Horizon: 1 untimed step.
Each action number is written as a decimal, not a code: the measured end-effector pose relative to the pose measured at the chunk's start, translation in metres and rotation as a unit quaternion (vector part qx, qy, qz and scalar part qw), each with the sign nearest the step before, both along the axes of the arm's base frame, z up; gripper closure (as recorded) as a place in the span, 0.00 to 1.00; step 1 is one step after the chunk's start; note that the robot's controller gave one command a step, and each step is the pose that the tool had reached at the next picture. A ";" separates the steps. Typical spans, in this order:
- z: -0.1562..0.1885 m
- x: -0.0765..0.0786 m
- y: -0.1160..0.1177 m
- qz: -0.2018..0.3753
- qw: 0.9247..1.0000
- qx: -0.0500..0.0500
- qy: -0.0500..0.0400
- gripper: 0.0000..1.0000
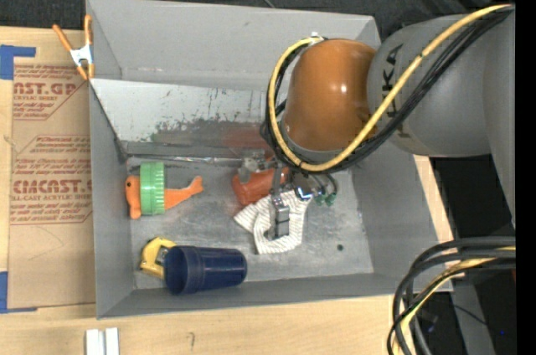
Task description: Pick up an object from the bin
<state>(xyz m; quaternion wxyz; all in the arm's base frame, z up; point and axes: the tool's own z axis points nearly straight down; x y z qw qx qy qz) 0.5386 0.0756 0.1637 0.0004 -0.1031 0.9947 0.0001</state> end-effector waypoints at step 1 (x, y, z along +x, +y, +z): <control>-0.043 0.022 0.015 0.007 1.000 0.001 -0.005 0.00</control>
Offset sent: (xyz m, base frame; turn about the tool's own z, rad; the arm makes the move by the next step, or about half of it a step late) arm 0.0506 0.0089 -0.0937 0.0359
